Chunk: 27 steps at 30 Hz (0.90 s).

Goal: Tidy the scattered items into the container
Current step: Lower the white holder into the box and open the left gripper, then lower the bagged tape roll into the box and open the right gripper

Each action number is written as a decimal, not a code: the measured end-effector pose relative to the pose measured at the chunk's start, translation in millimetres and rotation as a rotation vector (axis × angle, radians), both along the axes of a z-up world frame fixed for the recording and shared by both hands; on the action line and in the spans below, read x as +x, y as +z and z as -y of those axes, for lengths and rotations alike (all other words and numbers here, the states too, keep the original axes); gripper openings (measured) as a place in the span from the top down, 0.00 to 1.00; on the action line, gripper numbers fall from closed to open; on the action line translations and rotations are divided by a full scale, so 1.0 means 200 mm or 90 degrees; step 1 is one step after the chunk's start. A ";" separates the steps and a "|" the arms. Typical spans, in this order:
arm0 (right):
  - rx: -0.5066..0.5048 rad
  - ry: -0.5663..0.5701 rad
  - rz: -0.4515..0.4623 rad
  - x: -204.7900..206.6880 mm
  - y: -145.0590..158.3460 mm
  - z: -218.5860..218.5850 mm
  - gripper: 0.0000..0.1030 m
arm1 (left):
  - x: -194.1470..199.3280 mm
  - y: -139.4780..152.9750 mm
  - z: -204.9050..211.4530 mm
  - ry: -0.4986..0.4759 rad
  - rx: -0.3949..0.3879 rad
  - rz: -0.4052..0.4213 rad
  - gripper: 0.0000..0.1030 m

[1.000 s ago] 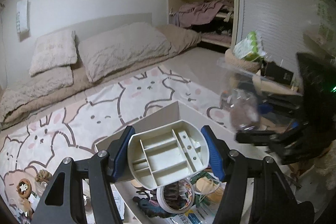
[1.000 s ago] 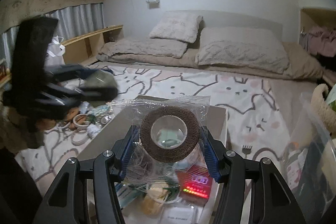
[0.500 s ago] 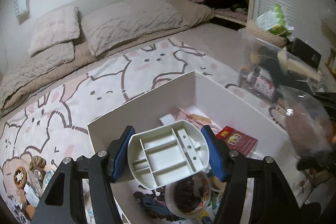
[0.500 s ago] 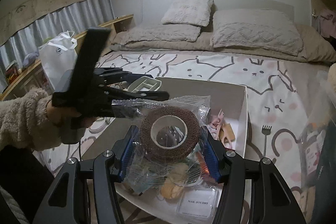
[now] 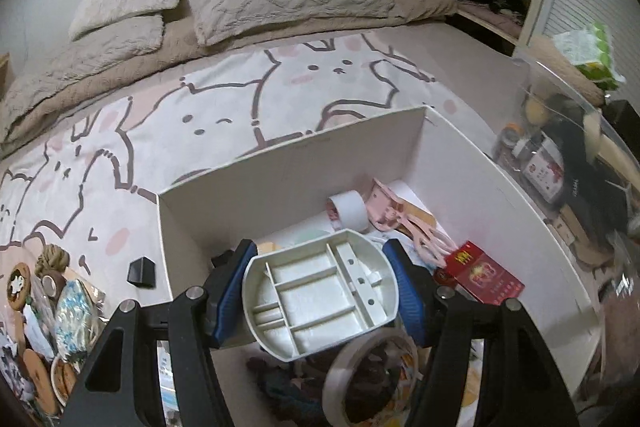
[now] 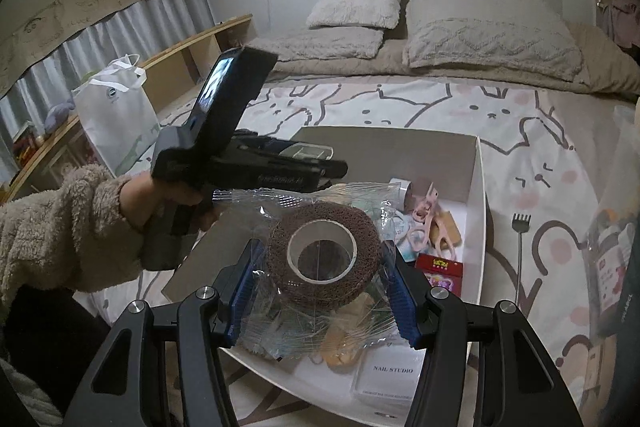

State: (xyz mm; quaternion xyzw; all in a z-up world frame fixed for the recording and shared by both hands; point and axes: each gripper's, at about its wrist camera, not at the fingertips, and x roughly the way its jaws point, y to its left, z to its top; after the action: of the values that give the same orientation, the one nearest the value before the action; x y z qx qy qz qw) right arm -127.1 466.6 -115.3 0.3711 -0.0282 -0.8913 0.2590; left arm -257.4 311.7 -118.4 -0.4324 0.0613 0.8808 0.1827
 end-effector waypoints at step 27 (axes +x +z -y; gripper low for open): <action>0.038 -0.005 0.013 -0.04 -0.06 -0.02 0.43 | 0.16 0.07 -0.06 -0.060 -0.005 -0.032 0.09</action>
State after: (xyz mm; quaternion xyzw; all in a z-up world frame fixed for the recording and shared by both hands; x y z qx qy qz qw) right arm -134.5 469.7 -127.7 0.3876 -0.0060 -0.8890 0.2438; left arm -225.7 323.0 -105.2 -0.4078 0.0896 0.8815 0.2205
